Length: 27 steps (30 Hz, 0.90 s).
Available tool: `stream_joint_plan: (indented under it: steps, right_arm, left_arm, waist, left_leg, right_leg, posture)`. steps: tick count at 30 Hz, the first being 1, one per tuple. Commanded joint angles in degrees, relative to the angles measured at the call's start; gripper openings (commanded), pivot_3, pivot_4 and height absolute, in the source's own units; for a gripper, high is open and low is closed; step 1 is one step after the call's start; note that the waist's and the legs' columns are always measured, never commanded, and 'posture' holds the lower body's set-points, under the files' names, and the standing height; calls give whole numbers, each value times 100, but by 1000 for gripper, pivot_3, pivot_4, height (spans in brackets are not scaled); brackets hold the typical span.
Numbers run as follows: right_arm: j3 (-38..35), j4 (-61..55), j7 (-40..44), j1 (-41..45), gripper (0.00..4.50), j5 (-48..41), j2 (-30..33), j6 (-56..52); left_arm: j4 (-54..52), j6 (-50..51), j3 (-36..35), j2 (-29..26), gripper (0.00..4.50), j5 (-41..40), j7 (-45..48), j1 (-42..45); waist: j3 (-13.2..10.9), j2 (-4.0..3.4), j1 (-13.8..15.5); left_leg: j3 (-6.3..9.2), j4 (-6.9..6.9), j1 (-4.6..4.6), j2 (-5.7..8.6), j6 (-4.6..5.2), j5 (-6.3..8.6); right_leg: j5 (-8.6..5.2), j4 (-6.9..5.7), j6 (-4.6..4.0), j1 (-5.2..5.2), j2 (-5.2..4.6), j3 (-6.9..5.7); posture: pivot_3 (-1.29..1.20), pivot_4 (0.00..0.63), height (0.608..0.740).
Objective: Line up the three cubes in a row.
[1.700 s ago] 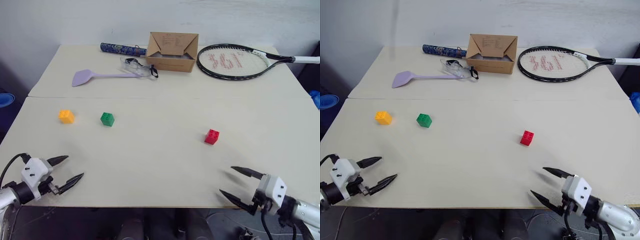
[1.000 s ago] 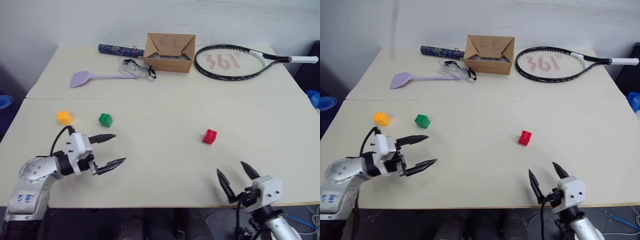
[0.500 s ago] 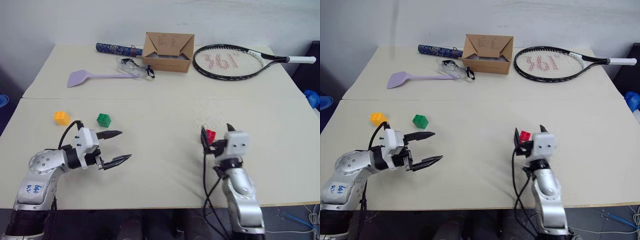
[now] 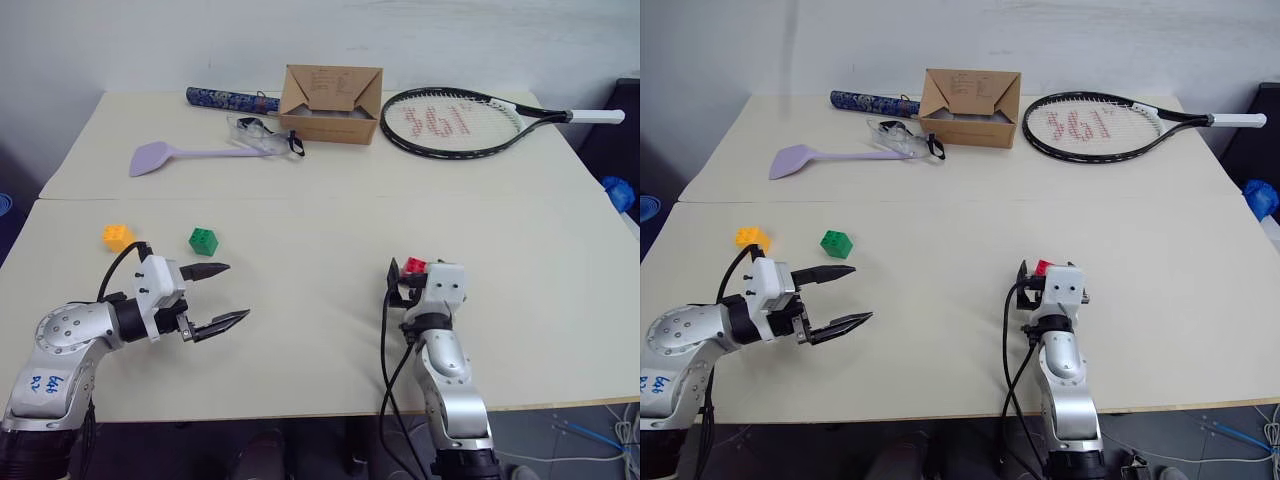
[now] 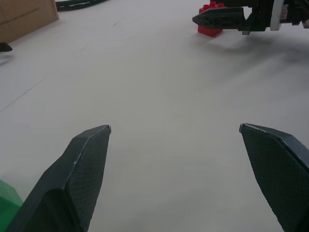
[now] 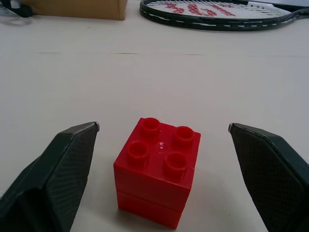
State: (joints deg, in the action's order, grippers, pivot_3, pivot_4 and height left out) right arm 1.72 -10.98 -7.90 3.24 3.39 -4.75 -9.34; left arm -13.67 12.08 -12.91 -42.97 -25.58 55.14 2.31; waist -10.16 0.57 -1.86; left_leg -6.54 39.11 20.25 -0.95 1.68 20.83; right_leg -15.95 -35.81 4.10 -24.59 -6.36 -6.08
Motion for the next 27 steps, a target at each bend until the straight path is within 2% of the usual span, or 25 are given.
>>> stream_joint_plan:
  steps: [1,5,7,8,11,12,14,15,17,19,21,27]
  right_arm:
    - [48,-27,-173,44,3190,-27,-255,223]
    - [125,1,-93,38,1909,-125,-199,367]
    - [119,30,-19,60,1507,-194,-152,463]
    - [156,3,246,77,1512,-316,-32,541]
    - [247,-229,2079,264,1512,-1225,783,869]
    - [229,-304,2789,364,1512,-1629,1126,834]
    - [342,-248,4881,686,1512,-2315,2301,888]
    - [403,-148,5632,826,1512,-2528,2725,913]
    - [539,309,6516,1199,1512,-2550,3265,1113]
    - [716,904,7148,1648,1512,-2479,3436,1377]
    - [844,1461,7664,2038,1512,-2488,3354,1520]
    - [1196,2991,8481,2683,1512,-2140,3018,2085]
  left_arm:
    - [-278,20,-69,-42,4500,-92,5,-19]
    - [-334,67,-38,-23,4500,-85,-3,-32]
    - [-333,71,-24,-15,4500,-74,-2,-28]
    - [-309,60,-16,-6,4500,-67,3,-15]
    - [-222,15,12,74,4500,-62,-34,67]
    - [-199,5,17,106,4500,-62,-54,91]
    - [-132,-80,24,169,4500,-32,-30,29]
    - [-96,-113,32,193,4500,-11,-8,9]
    - [-47,-169,46,231,4500,8,22,-41]
    - [-41,-195,68,259,4500,-3,34,-105]
    - [-122,-86,91,256,4500,-110,89,-199]
    - [-603,250,74,183,4500,-432,246,-639]
  waist:
    - [-1,-1,0]
    - [-1,-1,0]
    - [-1,-1,0]
    - [-1,-1,0]
    - [-4,-6,-6]
    - [-5,-7,-1]
    - [-7,-11,13]
    - [-7,-10,18]
    - [-8,-11,26]
    - [-6,-6,24]
    - [-6,-6,10]
    - [-7,-7,15]
  left_leg:
    - [0,0,0,0,0,0]
    - [0,0,0,0,0,0]
    - [0,0,0,0,0,0]
    - [0,0,0,0,0,0]
    - [0,0,0,0,0,0]
    - [0,0,0,1,3,0]
    - [0,1,0,2,11,0]
    - [1,2,0,4,18,1]
    - [0,4,-1,4,25,4]
    - [2,4,-5,3,26,4]
    - [0,4,-6,2,23,3]
    - [-2,4,-3,1,20,1]
  right_leg:
    - [0,0,0,0,0,0]
    - [0,1,0,0,0,1]
    - [0,0,0,0,0,0]
    - [0,1,0,0,0,1]
    - [0,1,0,0,2,1]
    - [0,3,0,3,1,1]
    - [1,6,3,5,1,-1]
    - [4,10,6,8,-2,-2]
    - [6,17,11,11,-1,-3]
    - [6,18,11,15,-1,-6]
    - [6,18,10,12,-1,-6]
    - [6,12,10,9,-5,-5]
  posture:
    - [0,150,740]
    - [0,150,740]
    - [0,150,740]
    - [0,150,740]
    - [0,150,740]
    - [0,150,740]
    - [0,150,740]
    - [0,150,740]
    - [0,150,740]
    - [0,150,740]
    - [0,150,740]
    - [0,150,740]
